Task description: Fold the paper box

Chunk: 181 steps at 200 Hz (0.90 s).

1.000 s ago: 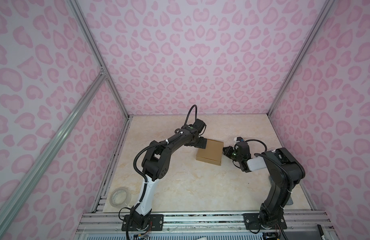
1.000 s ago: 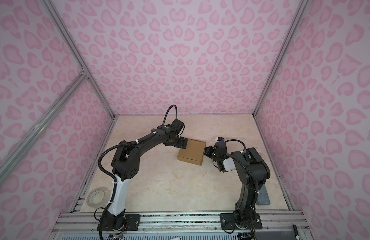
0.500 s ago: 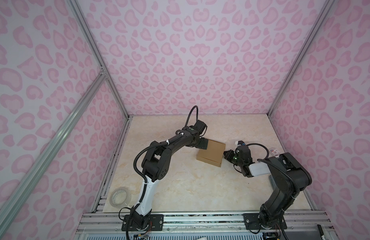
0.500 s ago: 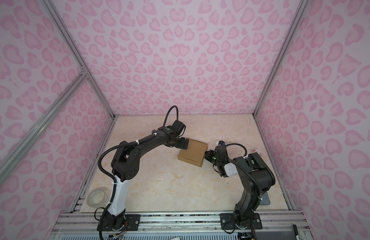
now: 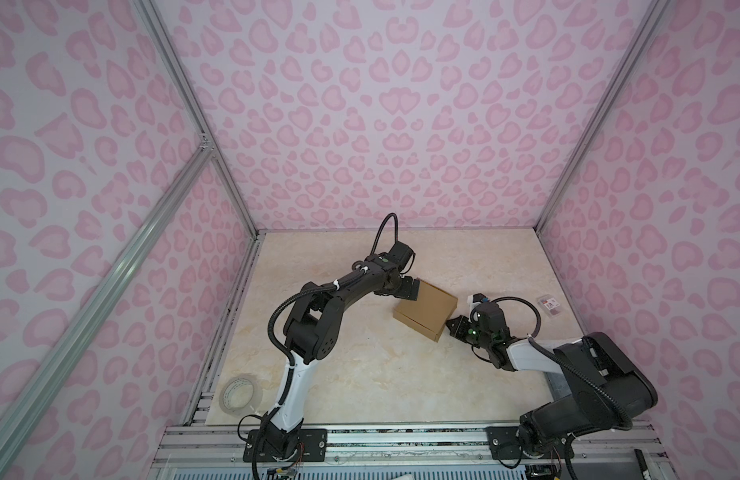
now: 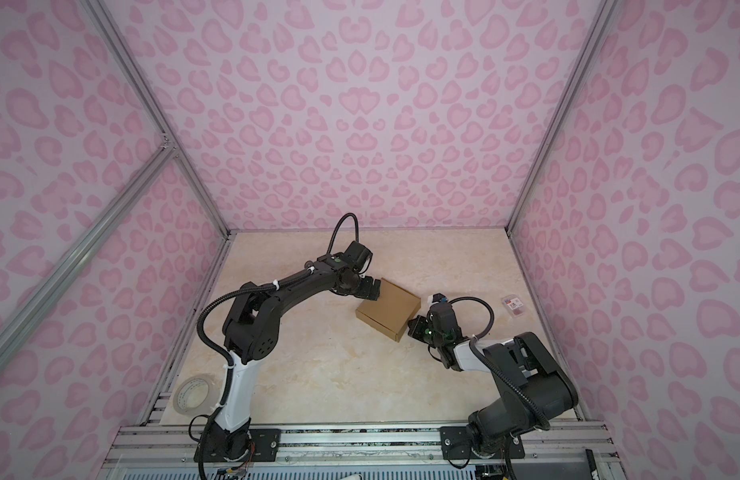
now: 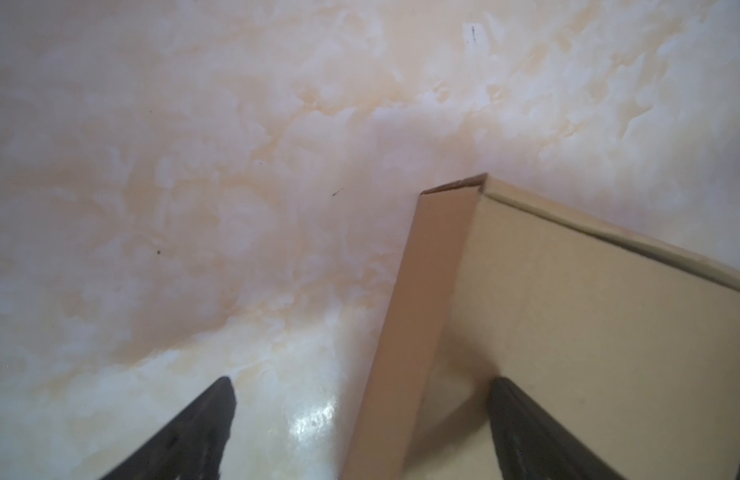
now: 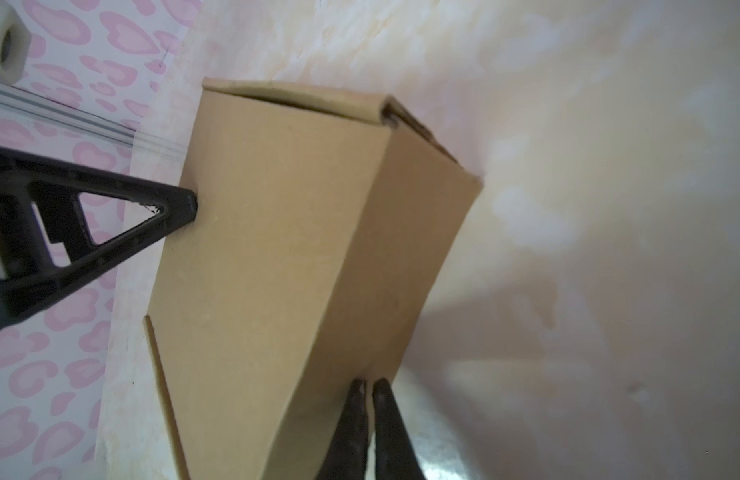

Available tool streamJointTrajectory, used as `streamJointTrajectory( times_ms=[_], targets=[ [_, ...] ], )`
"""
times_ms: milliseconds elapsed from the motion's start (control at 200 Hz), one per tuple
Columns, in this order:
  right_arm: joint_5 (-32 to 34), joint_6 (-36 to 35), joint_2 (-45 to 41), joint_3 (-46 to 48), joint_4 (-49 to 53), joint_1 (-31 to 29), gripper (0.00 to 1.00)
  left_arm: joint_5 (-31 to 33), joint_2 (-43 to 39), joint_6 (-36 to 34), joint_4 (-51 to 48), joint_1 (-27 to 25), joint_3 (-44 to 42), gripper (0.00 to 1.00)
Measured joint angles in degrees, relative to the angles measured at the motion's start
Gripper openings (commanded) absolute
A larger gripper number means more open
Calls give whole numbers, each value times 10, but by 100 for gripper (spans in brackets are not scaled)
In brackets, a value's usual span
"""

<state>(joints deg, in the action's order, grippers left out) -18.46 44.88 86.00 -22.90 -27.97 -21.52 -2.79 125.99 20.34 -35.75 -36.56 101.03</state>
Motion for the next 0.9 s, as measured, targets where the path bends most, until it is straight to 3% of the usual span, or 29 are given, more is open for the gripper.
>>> streamJointTrajectory(
  times_ms=[555, 905],
  targets=[
    [20, 21, 7, 10, 7, -120, 9, -19, -19, 12, 62, -9, -56, 98],
    [19, 29, 18, -10, 12, -129, 8, -32, -29, 28, 119, -13, -93, 97]
  ],
)
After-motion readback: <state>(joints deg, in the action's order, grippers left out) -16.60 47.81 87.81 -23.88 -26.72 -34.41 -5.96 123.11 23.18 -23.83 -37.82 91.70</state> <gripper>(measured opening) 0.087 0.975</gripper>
